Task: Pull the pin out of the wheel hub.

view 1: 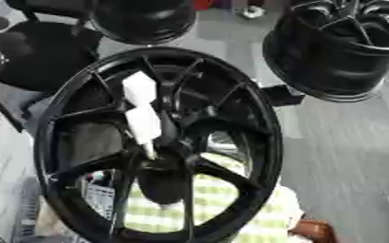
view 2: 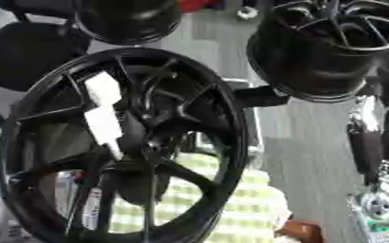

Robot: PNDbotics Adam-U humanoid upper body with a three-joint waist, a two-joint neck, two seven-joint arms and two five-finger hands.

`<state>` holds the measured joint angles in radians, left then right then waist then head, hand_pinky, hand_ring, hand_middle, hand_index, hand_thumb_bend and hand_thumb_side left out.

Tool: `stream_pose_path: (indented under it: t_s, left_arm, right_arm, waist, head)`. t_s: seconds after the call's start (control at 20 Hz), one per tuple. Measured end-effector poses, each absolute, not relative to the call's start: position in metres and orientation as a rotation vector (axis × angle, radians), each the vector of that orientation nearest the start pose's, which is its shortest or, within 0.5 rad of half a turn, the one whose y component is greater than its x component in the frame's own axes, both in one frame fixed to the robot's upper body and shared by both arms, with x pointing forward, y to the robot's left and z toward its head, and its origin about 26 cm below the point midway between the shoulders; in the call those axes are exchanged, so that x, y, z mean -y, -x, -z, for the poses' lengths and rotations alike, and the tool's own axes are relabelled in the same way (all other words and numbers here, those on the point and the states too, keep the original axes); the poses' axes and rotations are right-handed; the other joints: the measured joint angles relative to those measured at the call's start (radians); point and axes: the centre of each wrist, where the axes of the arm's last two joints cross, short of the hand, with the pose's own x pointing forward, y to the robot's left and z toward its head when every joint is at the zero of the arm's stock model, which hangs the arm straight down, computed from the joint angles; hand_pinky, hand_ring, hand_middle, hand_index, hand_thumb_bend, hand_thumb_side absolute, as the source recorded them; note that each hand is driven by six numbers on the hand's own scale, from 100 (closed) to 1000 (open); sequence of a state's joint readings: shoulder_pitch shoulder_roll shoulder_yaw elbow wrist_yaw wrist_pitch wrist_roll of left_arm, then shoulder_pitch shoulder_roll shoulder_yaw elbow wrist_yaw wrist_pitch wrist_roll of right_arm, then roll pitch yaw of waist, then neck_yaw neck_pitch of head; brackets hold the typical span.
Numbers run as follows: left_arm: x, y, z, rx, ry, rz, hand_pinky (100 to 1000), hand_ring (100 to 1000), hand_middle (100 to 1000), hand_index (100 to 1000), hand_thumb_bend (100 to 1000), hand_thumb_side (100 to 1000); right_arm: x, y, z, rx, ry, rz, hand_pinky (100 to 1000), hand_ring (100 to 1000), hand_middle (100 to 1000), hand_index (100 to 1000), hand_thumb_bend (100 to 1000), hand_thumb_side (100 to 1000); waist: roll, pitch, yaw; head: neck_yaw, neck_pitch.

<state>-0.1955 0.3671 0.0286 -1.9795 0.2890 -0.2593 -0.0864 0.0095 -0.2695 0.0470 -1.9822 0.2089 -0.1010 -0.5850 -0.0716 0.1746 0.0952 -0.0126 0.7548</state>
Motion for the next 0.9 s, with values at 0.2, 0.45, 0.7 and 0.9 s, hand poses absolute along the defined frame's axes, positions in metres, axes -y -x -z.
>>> stream_pose_path:
  t_s: [0.2,0.45,0.7,0.9]
  left_arm:
    - [-0.285,-0.291,-0.174,2.397,0.143,0.313,759,736,731,818,100,616]
    - [-0.286,-0.291,-0.176,2.405,0.134,0.333,761,737,732,819,100,597]
    - [-0.299,-0.297,-0.214,2.470,0.007,0.671,771,743,736,827,100,479]
    - [-0.310,-0.298,-0.266,2.439,-0.202,1.114,781,751,741,832,100,351]
  right_arm:
    - [0.269,-0.260,-0.106,2.140,0.664,0.154,917,847,687,808,100,650]
    - [0.269,-0.260,-0.106,2.140,0.664,0.153,917,847,686,808,100,649]
    - [0.271,-0.259,-0.106,2.138,0.674,0.140,917,847,686,808,100,651]
    - [0.271,-0.258,-0.105,2.133,0.676,0.127,916,847,686,808,100,654]
  waist:
    - [0.000,0.000,0.000]
    - [0.000,0.000,-0.003]
    - [0.009,0.003,-0.006]
    - [0.016,0.009,-0.008]
  head:
    - [0.000,0.000]
    - [0.000,0.000]
    - [0.000,0.000]
    - [-0.002,0.000]
